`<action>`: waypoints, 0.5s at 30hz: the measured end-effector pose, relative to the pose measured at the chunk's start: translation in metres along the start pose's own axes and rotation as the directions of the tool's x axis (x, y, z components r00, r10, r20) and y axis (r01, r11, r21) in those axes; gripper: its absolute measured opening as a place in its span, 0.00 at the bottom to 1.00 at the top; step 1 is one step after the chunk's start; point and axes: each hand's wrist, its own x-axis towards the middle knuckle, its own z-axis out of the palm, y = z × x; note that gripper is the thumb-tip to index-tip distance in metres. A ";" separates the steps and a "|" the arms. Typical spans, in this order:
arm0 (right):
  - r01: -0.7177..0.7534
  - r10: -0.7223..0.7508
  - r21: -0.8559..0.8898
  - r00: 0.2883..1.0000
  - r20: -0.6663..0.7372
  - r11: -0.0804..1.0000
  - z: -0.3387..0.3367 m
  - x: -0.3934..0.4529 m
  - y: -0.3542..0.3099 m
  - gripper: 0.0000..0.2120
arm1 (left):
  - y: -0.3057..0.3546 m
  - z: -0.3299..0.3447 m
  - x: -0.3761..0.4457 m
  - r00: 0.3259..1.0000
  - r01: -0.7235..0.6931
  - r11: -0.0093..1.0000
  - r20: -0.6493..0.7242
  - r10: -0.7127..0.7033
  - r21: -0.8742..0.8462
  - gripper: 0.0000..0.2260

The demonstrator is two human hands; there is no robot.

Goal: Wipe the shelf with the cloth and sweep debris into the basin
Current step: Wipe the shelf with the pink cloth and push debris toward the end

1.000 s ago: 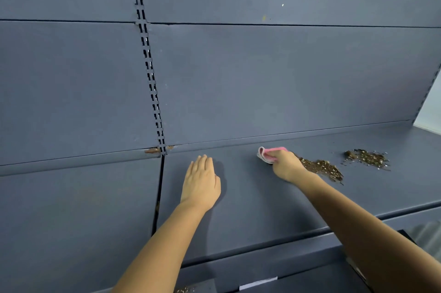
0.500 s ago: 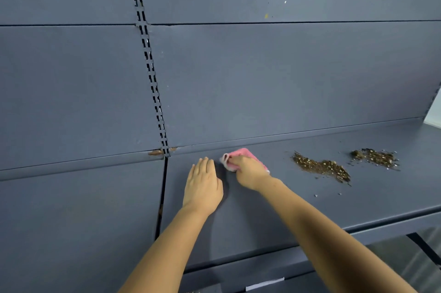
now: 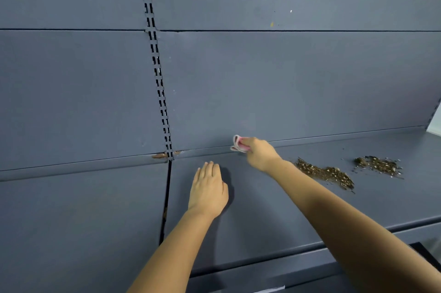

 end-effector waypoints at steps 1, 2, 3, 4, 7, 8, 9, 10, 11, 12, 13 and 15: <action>0.042 -0.042 0.002 0.999 0.015 0.999 0.006 0.002 -0.011 0.18 | 0.000 0.000 0.000 1.000 0.000 1.000 -0.005 0.000 -0.007 0.24; 0.091 -0.091 0.008 0.995 0.030 0.996 0.014 0.005 -0.020 0.19 | 0.000 0.000 0.000 1.000 -0.001 1.000 -0.020 0.001 -0.024 0.24; 0.135 -0.136 0.018 0.989 0.052 0.991 0.023 0.006 -0.028 0.18 | -0.001 0.000 0.000 0.999 0.000 0.999 -0.046 -0.002 -0.053 0.25; 0.183 -0.185 0.029 0.979 0.086 0.983 0.034 0.005 -0.033 0.17 | -0.001 0.000 -0.001 0.997 0.010 0.996 -0.080 -0.017 -0.085 0.26; 0.221 -0.232 0.090 0.961 0.151 0.971 0.066 0.008 -0.033 0.13 | 0.000 -0.002 -0.002 0.991 0.053 0.992 -0.113 -0.066 -0.119 0.27; 0.211 -0.223 0.087 0.961 0.162 0.974 0.072 0.011 -0.031 0.12 | 0.001 -0.002 -0.002 0.993 0.051 0.993 -0.102 -0.062 -0.105 0.28; 0.199 -0.208 0.073 0.963 0.170 0.977 0.075 0.012 -0.029 0.12 | 0.001 -0.001 -0.001 0.995 0.040 0.995 -0.089 -0.048 -0.090 0.28; 0.200 -0.212 0.085 0.961 0.177 0.976 0.076 0.014 -0.025 0.12 | 0.001 -0.001 0.000 0.996 0.031 0.996 -0.081 -0.037 -0.079 0.28; 0.217 -0.233 0.107 0.957 0.172 0.970 0.075 0.016 -0.021 0.12 | 0.001 0.000 0.001 0.997 0.029 0.997 -0.075 -0.034 -0.071 0.28; 0.223 -0.241 0.125 0.959 0.151 0.967 0.071 0.016 -0.018 0.15 | 0.000 0.001 0.002 0.997 0.032 0.997 -0.064 -0.036 -0.066 0.27; 0.210 -0.228 0.144 0.965 0.126 0.967 0.067 0.017 -0.014 0.17 | 0.000 0.001 0.002 0.998 0.038 0.998 -0.048 -0.040 -0.059 0.27; 0.122 -0.139 0.125 0.981 0.137 0.985 0.054 0.017 0.000 0.19 | -0.001 0.001 0.002 0.999 0.045 0.999 -0.014 -0.046 -0.030 0.26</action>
